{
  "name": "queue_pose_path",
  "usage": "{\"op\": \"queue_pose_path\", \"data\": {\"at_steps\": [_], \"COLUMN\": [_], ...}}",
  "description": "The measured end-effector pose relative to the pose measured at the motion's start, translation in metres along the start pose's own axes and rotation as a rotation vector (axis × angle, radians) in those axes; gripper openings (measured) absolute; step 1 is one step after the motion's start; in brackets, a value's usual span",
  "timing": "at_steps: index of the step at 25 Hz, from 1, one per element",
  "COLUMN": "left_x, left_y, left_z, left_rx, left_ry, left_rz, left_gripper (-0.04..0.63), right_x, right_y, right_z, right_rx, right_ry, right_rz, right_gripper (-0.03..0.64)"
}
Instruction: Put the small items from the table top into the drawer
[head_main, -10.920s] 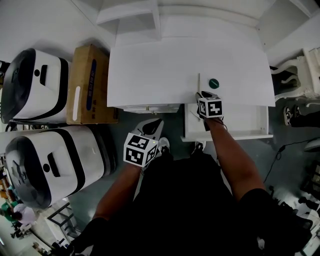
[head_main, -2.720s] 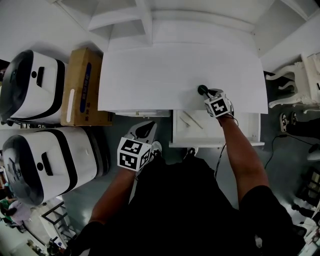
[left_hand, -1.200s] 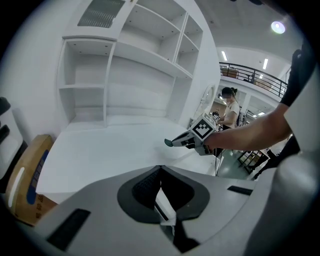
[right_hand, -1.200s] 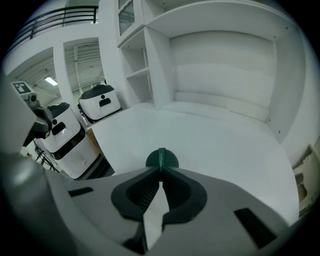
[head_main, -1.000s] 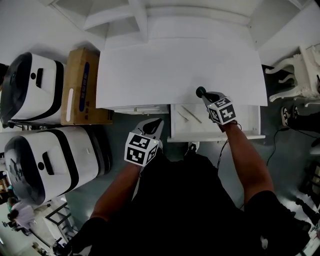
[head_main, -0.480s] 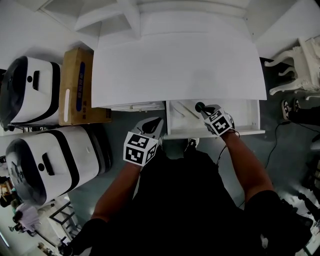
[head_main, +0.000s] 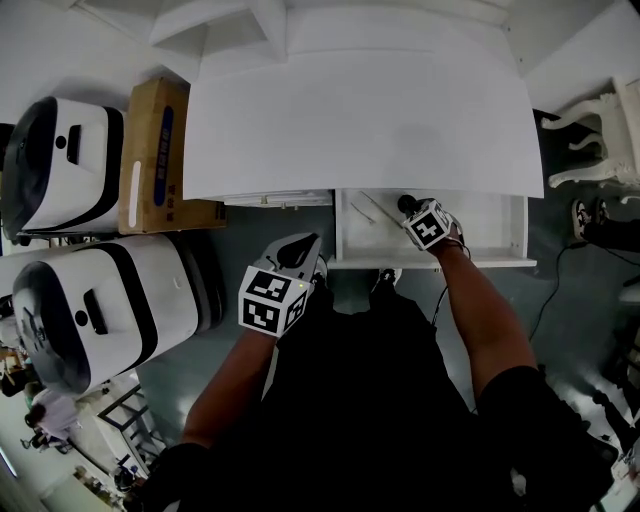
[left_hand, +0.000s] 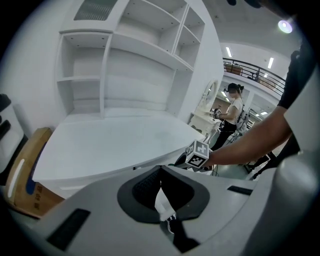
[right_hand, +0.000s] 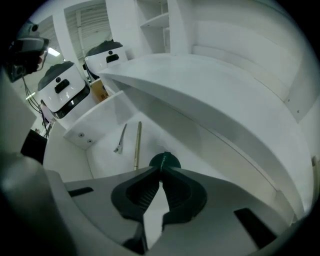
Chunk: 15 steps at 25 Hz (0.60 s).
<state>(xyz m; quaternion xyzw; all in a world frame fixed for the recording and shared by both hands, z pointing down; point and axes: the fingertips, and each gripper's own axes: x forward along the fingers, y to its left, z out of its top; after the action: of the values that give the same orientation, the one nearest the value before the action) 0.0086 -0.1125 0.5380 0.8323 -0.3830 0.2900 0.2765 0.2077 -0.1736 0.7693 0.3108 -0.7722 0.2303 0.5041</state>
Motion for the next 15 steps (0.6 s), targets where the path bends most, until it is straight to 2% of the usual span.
{"op": "queue_pose_path", "data": {"at_steps": [5,12,13,15], "left_x": [-0.007,-0.011,-0.010,-0.010], "left_y": [0.004,0.008,0.008,0.008], "left_z": [-0.005,-0.012,-0.012,-0.011], "left_rx": [-0.017,-0.034,-0.034,-0.030], "left_ry": [-0.002,0.000,-0.001,-0.003], "left_rz": [0.019,0.023,0.020,0.013], "left_gripper": [0.009,0.009,0.009,0.009], "right_x": [0.016,0.023,0.023,0.020], "right_y": [0.001,0.005,0.005,0.006], "right_z": [-0.006,-0.012,-0.012,-0.011], "right_rx": [-0.059,-0.045,-0.036,-0.023], "right_ry": [0.056,0.091,0.089,0.083], "right_rz": [-0.006,0.004,0.009,0.017], "right_gripper": [0.040,0.043,0.056,0.129]}}
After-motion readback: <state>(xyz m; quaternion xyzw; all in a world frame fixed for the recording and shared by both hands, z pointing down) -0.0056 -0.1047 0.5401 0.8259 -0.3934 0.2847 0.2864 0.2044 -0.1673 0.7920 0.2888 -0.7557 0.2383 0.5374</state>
